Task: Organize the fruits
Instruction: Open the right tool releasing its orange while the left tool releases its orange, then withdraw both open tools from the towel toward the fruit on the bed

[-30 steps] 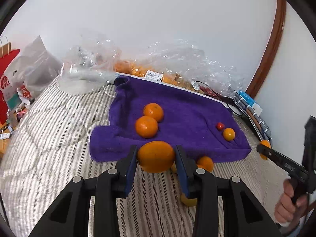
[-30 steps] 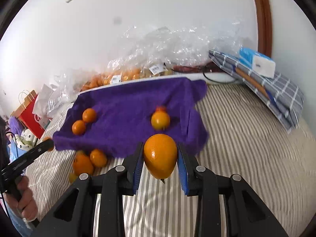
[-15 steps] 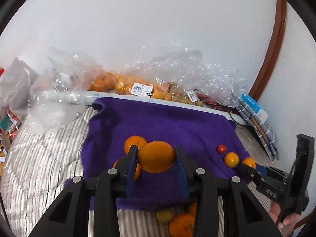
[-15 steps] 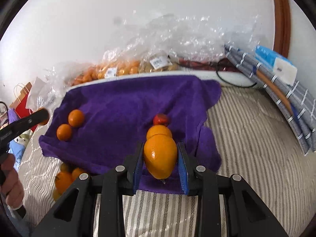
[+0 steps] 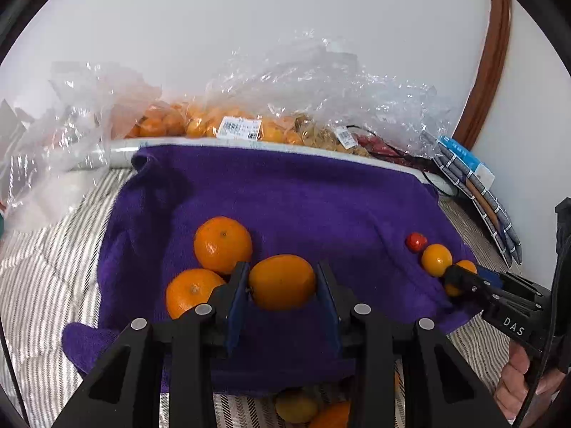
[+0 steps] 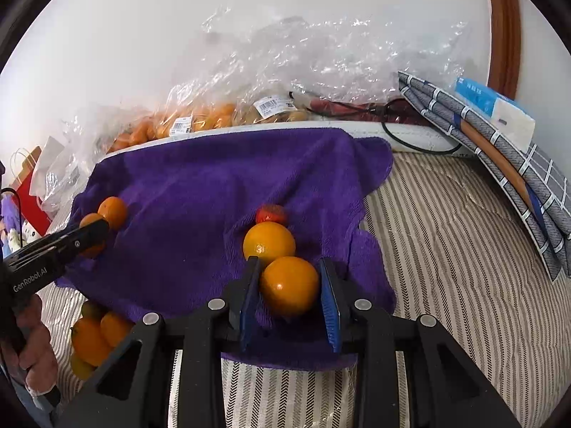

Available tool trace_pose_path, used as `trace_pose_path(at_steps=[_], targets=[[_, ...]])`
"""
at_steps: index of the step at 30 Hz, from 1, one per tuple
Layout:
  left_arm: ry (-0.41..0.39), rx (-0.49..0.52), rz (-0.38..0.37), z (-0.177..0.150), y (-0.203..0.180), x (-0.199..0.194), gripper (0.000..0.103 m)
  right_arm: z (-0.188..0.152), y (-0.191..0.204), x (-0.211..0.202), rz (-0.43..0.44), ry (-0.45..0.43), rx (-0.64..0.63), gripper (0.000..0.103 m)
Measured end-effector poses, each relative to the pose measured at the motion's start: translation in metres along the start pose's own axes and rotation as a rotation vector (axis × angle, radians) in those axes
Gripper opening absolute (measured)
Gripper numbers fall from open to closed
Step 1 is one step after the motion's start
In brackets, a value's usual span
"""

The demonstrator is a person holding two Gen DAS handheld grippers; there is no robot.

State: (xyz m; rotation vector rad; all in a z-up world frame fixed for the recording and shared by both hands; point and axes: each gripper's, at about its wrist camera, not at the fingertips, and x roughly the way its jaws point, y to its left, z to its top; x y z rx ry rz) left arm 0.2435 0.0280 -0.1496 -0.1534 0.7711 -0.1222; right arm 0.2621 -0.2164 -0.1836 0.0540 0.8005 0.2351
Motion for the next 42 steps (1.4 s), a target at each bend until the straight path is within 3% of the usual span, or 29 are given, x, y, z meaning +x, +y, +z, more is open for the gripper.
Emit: trace_pose_path(at_steps=[5, 10, 19, 25, 28, 31, 38, 42], targets=[[0.017, 0.015, 0.016, -0.002, -0.001, 0.007, 0.036, 0.0, -0.004, -0.003, 0.019, -0.004, 0.02, 0.034], [0.018, 0.032, 0.023, -0.002, -0.004, 0.007, 0.036, 0.0, -0.003, -0.01, -0.006, -0.039, 0.012, 0.046], [0.03, 0.03, 0.016, 0.0, -0.003, 0.008, 0.038, -0.004, 0.0, -0.016, -0.015, -0.059, -0.014, 0.049], [-0.032, 0.001, -0.003, 0.005, 0.006, -0.018, 0.038, -0.005, 0.002, -0.036, -0.011, -0.073, 0.047, 0.052], [-0.072, 0.002, -0.004, 0.01, 0.008, -0.038, 0.041, -0.009, 0.012, -0.051, 0.0, -0.072, 0.048, 0.052], [-0.065, 0.002, 0.073, 0.011, 0.014, -0.056, 0.041, -0.014, 0.029, -0.068, -0.012, -0.07, -0.006, 0.052], [-0.035, -0.024, 0.092, -0.019, 0.051, -0.092, 0.042, -0.04, 0.074, -0.08, 0.018, -0.059, -0.073, 0.051], [-0.023, -0.045, 0.106, -0.041, 0.071, -0.1, 0.042, -0.051, 0.091, -0.065, 0.016, -0.012, -0.1, 0.038]])
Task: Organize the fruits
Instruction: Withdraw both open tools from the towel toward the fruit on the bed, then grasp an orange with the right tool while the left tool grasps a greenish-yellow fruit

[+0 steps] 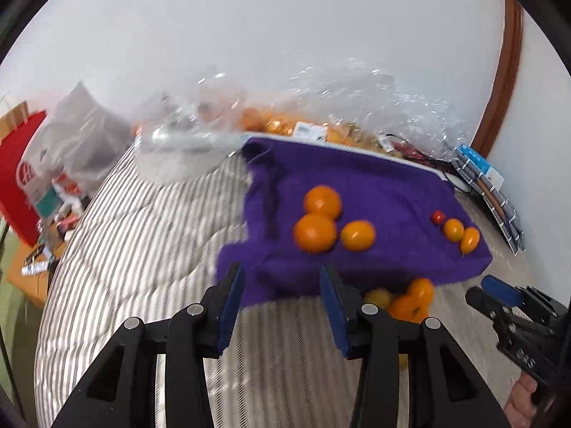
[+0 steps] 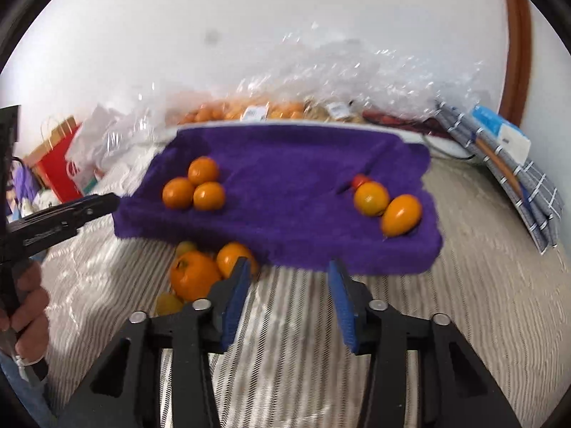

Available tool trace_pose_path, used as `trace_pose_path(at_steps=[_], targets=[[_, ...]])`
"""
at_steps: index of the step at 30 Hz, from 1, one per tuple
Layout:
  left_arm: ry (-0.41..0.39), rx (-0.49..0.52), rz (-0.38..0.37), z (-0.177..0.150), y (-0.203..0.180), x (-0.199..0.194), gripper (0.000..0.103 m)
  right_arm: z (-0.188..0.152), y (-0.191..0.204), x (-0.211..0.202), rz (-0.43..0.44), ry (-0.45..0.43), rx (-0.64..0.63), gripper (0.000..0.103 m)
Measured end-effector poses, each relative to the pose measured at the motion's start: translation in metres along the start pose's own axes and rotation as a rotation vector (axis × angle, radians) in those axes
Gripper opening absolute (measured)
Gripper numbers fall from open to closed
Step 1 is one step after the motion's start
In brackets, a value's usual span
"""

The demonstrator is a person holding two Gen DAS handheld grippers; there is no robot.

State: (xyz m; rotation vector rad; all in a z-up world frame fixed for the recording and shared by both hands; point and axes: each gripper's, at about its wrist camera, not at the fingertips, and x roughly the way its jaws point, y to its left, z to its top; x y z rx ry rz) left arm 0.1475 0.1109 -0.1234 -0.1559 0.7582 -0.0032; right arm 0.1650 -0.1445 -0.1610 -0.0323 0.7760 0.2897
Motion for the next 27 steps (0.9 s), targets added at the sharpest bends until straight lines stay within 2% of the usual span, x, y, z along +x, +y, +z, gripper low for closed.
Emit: trace_pose_path(at_steps=[1, 3, 11, 16, 22, 27], targets=[[-0.001, -0.003, 0.0, -0.004, 0.004, -0.001, 0.041, -0.001, 0.003, 0.004, 0.003, 0.013, -0.003, 0.032], [-0.01, -0.004, 0.003, -0.013, 0.01, -0.001, 0.041, -0.002, 0.007, 0.01, 0.017, 0.028, -0.002, 0.03], [0.015, -0.058, -0.006, -0.025, 0.028, 0.009, 0.042, 0.004, 0.025, 0.035, 0.051, 0.077, -0.045, 0.03], [0.001, -0.079, -0.013, -0.026, 0.032, 0.007, 0.041, 0.009, 0.031, 0.043, 0.092, 0.084, -0.046, 0.031], [0.007, -0.088, -0.003, -0.027, 0.034, 0.009, 0.042, 0.013, 0.036, 0.054, 0.12, 0.106, -0.047, 0.036], [0.016, -0.088, -0.015, -0.028, 0.034, 0.012, 0.042, 0.012, 0.035, 0.058, 0.135, 0.11, -0.028, 0.032]])
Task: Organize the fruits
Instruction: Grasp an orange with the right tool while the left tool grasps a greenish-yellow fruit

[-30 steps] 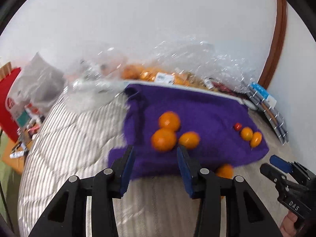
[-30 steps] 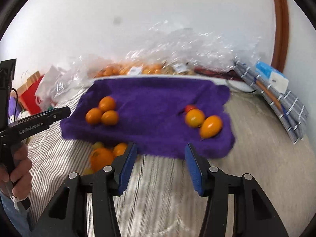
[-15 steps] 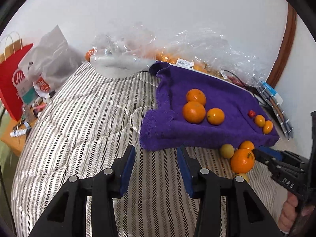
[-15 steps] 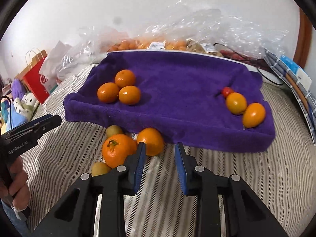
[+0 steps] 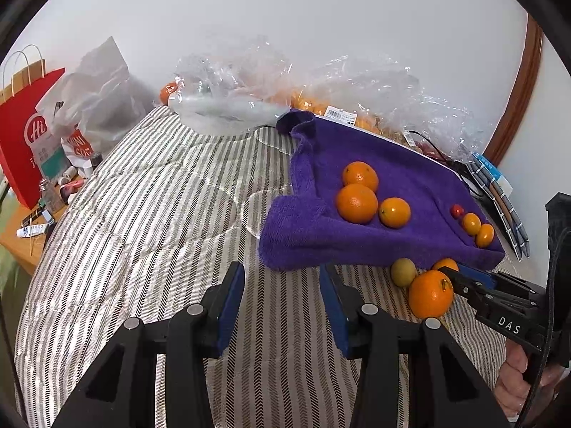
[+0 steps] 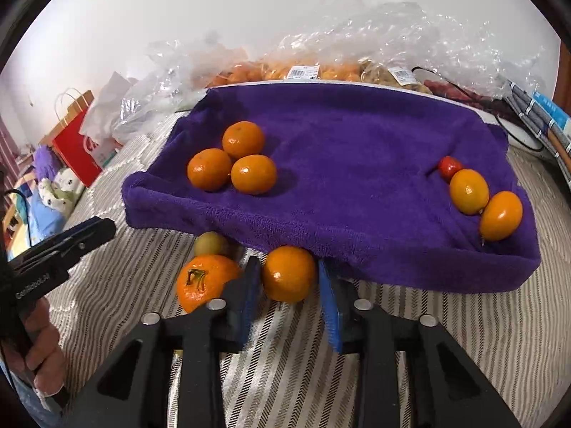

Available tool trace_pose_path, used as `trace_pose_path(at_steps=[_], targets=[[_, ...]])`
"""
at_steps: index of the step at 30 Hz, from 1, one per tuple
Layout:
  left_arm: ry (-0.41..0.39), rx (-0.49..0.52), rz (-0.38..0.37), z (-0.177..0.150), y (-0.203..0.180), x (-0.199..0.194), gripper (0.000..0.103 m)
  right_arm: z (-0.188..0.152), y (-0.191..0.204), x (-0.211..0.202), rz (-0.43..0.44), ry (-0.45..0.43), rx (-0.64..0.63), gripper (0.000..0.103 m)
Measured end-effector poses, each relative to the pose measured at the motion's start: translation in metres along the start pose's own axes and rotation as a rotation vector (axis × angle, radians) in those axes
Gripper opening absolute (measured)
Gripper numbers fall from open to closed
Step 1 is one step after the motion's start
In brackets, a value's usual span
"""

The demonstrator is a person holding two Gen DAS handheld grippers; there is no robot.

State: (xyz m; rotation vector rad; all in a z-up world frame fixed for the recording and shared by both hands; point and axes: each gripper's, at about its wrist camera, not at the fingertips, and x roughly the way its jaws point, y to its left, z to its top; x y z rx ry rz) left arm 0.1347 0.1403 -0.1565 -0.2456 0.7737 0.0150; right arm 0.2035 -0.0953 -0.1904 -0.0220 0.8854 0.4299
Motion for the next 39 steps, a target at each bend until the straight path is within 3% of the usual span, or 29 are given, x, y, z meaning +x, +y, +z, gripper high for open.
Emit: trace_pose_path(at_steps=[10, 19, 24, 31, 36, 39], targets=[[0.061, 0.074, -0.066, -0.01, -0.018, 0.008, 0.042, -0.029, -0.043, -0.048, -0.101, -0.065, 0.048, 0.032], [0.105, 0.088, -0.096, -0.029, -0.033, 0.003, 0.041, -0.07, -0.087, -0.072, -0.195, -0.053, 0.09, 0.032], [0.116, 0.122, -0.091, -0.039, -0.05, -0.002, 0.04, -0.078, -0.094, -0.078, -0.198, -0.087, 0.094, 0.032], [0.105, 0.222, -0.166, -0.042, -0.096, -0.012, 0.042, -0.08, -0.099, -0.083, -0.213, -0.102, 0.084, 0.032], [0.124, 0.26, -0.123, -0.041, -0.12, 0.003, 0.042, -0.083, -0.11, -0.088, -0.189, -0.116, 0.12, 0.032], [0.146, 0.221, -0.114, -0.04, -0.122, 0.014, 0.042, -0.084, -0.114, -0.09, -0.174, -0.127, 0.144, 0.032]])
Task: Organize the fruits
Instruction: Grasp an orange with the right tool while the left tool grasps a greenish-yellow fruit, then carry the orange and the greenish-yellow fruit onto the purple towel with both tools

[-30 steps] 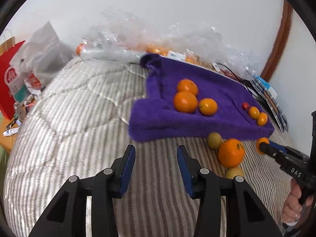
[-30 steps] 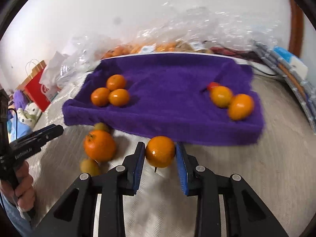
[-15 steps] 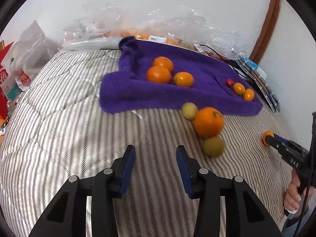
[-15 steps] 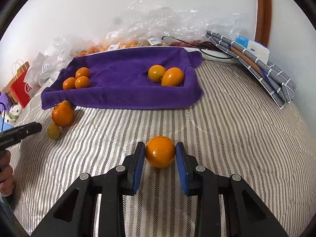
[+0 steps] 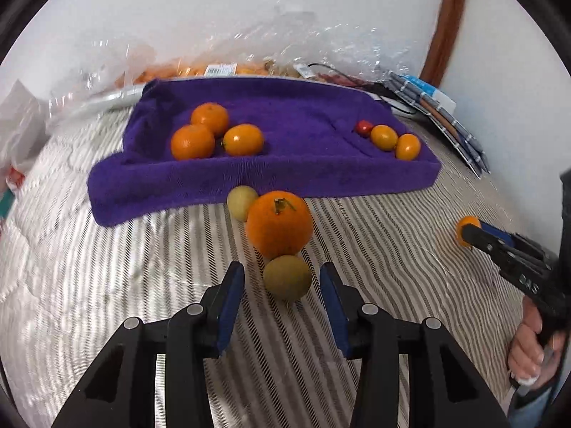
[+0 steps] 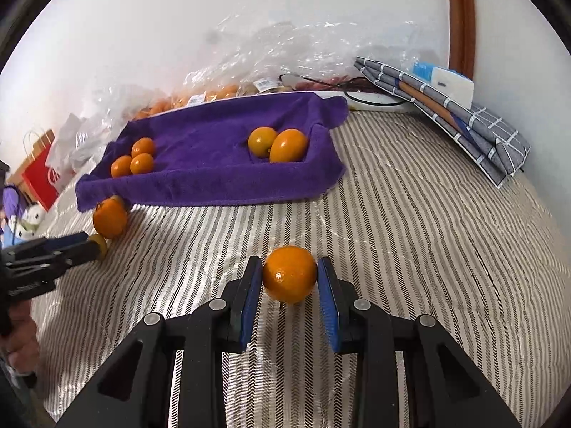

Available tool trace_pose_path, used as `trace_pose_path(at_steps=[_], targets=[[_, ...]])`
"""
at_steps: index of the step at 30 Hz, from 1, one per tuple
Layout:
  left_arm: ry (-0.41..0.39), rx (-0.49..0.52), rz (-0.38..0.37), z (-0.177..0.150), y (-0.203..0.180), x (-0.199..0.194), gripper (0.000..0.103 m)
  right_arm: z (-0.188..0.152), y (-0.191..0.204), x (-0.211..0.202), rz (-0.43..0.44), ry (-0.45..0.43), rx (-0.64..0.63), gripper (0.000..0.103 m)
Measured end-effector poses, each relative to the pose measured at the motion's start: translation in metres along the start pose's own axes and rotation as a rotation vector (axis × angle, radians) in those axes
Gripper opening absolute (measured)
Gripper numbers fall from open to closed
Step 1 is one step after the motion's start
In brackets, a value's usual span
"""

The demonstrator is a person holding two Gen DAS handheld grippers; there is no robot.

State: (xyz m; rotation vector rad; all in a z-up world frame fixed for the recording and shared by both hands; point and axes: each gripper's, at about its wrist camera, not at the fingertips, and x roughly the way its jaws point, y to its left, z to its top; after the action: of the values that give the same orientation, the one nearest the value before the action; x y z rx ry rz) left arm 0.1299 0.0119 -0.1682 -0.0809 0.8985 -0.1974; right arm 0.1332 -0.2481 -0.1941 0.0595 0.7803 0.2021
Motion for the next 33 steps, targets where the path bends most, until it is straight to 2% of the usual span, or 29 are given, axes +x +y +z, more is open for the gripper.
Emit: trace_pose_path(at_steps=[3, 9, 11, 15, 18, 22, 33], targets=[[-0.009, -0.021, 0.013, -0.001, 0.0, 0.002, 0.042, 0.0, -0.002, 0.0, 0.015, -0.001, 0.01, 0.032], [-0.024, -0.049, -0.016, -0.007, 0.004, -0.002, 0.028, 0.0, 0.0, 0.001, 0.008, 0.003, 0.005, 0.032], [-0.039, -0.05, 0.008, -0.009, 0.003, -0.004, 0.027, 0.0, 0.0, 0.001, 0.01, 0.001, 0.005, 0.032], [-0.052, -0.084, -0.014, -0.01, 0.009, -0.008, 0.027, -0.001, -0.002, -0.001, -0.001, -0.009, 0.011, 0.032], [-0.044, -0.102, -0.062, -0.012, 0.013, -0.008, 0.027, -0.001, -0.002, -0.001, -0.01, -0.007, 0.006, 0.032], [-0.106, -0.128, -0.113, -0.015, 0.019, -0.019, 0.027, -0.001, 0.002, 0.002, -0.03, 0.008, -0.012, 0.032], [-0.203, -0.158, -0.097, -0.019, 0.026, -0.034, 0.027, -0.003, -0.011, -0.011, 0.034, -0.062, 0.05, 0.032]])
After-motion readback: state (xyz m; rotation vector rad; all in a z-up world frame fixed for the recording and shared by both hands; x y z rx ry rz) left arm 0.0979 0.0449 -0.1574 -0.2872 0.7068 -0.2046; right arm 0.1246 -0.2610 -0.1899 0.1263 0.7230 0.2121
